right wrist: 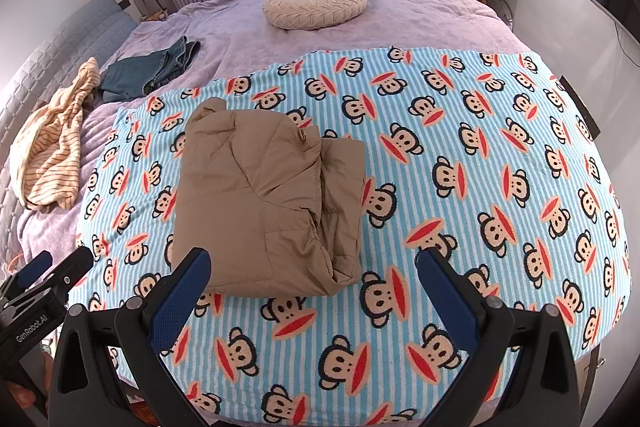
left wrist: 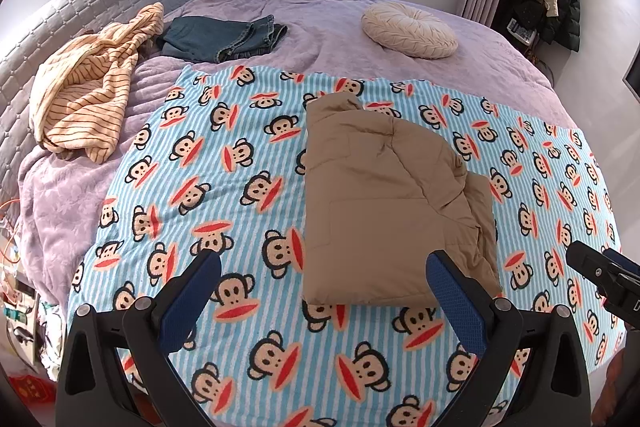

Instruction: Fold large clothes

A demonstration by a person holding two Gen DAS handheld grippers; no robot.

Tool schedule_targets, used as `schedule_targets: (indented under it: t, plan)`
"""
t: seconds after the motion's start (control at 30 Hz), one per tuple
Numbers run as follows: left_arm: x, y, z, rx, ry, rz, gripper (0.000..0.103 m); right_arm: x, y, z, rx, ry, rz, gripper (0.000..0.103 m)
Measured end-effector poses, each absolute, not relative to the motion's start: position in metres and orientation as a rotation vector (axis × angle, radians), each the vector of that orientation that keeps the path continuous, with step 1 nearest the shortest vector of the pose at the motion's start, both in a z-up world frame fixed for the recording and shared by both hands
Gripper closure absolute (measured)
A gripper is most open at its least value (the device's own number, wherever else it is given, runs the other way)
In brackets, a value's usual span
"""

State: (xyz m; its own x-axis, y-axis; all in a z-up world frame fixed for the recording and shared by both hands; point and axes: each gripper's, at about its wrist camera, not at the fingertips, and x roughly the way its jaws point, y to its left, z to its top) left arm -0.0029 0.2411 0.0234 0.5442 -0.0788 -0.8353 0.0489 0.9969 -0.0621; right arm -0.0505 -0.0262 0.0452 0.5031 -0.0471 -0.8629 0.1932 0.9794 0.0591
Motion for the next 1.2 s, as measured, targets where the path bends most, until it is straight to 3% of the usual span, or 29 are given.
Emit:
schedule_targets:
  t: [1.2]
  plan:
    - [-0.0007,0.2416,0.0224,-0.029,0.993,-0.078,0.000,-0.0485,-0.0263,0.0452,0.157,1.037,-0.146,0.000]
